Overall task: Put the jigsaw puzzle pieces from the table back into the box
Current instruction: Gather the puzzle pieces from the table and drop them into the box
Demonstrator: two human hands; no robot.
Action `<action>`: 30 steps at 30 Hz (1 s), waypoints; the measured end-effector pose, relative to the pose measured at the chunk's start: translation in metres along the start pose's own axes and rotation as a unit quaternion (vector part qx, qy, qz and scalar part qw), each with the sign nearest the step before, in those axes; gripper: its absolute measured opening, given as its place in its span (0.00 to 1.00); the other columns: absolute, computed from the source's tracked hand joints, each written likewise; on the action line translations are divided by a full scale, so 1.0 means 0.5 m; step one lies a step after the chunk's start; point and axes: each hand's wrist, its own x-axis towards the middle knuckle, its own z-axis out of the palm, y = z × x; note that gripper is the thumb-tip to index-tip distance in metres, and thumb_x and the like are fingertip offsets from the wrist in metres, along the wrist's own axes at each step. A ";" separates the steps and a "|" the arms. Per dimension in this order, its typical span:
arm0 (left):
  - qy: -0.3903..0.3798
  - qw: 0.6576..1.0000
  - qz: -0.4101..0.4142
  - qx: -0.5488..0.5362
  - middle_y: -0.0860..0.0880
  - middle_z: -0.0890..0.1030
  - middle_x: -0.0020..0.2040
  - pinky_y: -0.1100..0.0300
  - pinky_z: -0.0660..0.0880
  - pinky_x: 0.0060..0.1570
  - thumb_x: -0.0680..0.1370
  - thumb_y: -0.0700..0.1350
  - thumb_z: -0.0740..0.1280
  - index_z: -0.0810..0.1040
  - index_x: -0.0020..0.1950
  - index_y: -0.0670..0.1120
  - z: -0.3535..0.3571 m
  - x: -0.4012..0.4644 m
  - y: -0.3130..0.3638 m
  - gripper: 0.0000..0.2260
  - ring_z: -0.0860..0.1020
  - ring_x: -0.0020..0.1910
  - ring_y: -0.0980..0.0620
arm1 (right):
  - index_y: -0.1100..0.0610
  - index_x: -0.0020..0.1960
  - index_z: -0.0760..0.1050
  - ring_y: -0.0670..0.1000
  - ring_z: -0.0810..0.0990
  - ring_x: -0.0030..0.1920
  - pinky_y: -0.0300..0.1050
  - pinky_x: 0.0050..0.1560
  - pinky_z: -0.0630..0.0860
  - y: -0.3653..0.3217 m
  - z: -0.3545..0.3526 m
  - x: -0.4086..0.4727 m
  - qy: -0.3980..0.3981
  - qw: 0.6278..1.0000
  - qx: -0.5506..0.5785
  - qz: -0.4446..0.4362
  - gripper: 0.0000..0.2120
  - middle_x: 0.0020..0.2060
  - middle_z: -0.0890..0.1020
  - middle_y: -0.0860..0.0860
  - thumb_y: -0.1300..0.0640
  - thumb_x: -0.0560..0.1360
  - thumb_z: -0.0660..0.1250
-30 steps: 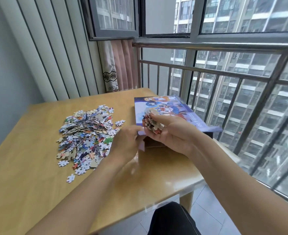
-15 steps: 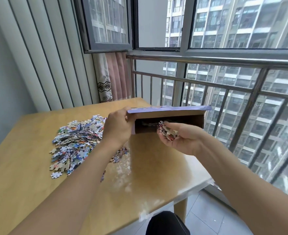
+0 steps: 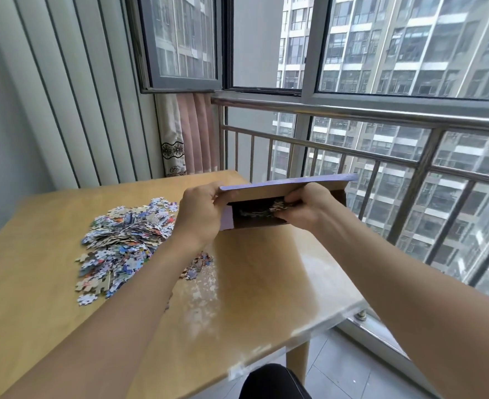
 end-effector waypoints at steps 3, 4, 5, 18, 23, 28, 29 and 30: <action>-0.004 0.997 -0.036 -0.063 0.43 0.85 0.42 0.43 0.81 0.46 0.80 0.45 0.70 0.86 0.49 0.45 -0.006 0.007 -0.004 0.07 0.82 0.46 0.37 | 0.61 0.46 0.68 0.61 0.74 0.51 0.57 0.55 0.77 -0.005 0.011 0.020 -0.009 0.999 0.026 -0.030 0.19 0.52 0.75 0.59 0.76 0.65 0.47; -0.005 0.996 -0.045 -0.076 0.43 0.85 0.43 0.41 0.81 0.48 0.80 0.45 0.70 0.86 0.49 0.45 -0.007 0.008 -0.008 0.06 0.82 0.48 0.37 | 0.60 0.45 0.67 0.61 0.73 0.53 0.56 0.62 0.76 -0.008 0.014 0.026 -0.015 0.999 0.005 -0.039 0.20 0.53 0.74 0.58 0.76 0.61 0.47; -0.004 0.996 -0.048 -0.081 0.44 0.86 0.43 0.39 0.81 0.48 0.79 0.46 0.71 0.86 0.48 0.46 -0.008 0.008 -0.012 0.06 0.83 0.49 0.37 | 0.61 0.45 0.67 0.61 0.72 0.57 0.55 0.67 0.73 -0.012 0.014 0.032 -0.022 0.998 -0.038 -0.050 0.21 0.54 0.73 0.58 0.77 0.59 0.47; 0.023 0.993 -0.062 -0.098 0.49 0.85 0.44 0.42 0.81 0.50 0.80 0.46 0.70 0.86 0.53 0.46 -0.016 0.024 -0.015 0.07 0.83 0.48 0.43 | 0.56 0.62 0.81 0.53 0.79 0.48 0.45 0.49 0.75 -0.037 -0.022 0.035 -0.120 0.447 -0.798 -0.387 0.13 0.50 0.83 0.51 0.59 0.82 0.61; 0.002 0.999 -0.018 -0.051 0.49 0.85 0.44 0.54 0.78 0.48 0.80 0.44 0.70 0.86 0.54 0.47 -0.020 0.020 0.008 0.06 0.82 0.48 0.44 | 0.47 0.64 0.77 0.50 0.75 0.61 0.44 0.65 0.68 -0.002 -0.004 0.039 -0.237 0.390 -0.850 -0.264 0.16 0.59 0.79 0.46 0.47 0.85 0.55; -0.012 0.999 0.011 -0.036 0.45 0.86 0.44 0.47 0.78 0.47 0.79 0.49 0.69 0.87 0.52 0.47 -0.024 0.022 0.004 0.08 0.82 0.48 0.41 | 0.40 0.73 0.70 0.52 0.71 0.70 0.50 0.74 0.62 -0.011 -0.004 0.097 -0.170 0.361 -0.887 -0.230 0.23 0.70 0.75 0.45 0.36 0.82 0.50; -0.015 0.999 0.019 -0.038 0.45 0.86 0.43 0.46 0.78 0.47 0.79 0.52 0.68 0.87 0.52 0.48 -0.023 0.020 0.001 0.11 0.82 0.47 0.41 | 0.40 0.74 0.68 0.51 0.70 0.72 0.50 0.75 0.61 -0.016 -0.004 0.100 -0.172 0.354 -0.892 -0.223 0.23 0.71 0.74 0.45 0.36 0.83 0.51; -0.016 0.999 0.025 -0.038 0.44 0.86 0.43 0.46 0.78 0.46 0.78 0.53 0.67 0.87 0.51 0.49 -0.022 0.016 -0.002 0.12 0.81 0.46 0.40 | 0.40 0.75 0.66 0.51 0.69 0.73 0.49 0.76 0.60 -0.019 -0.004 0.102 -0.176 0.344 -0.896 -0.220 0.22 0.72 0.72 0.45 0.39 0.83 0.51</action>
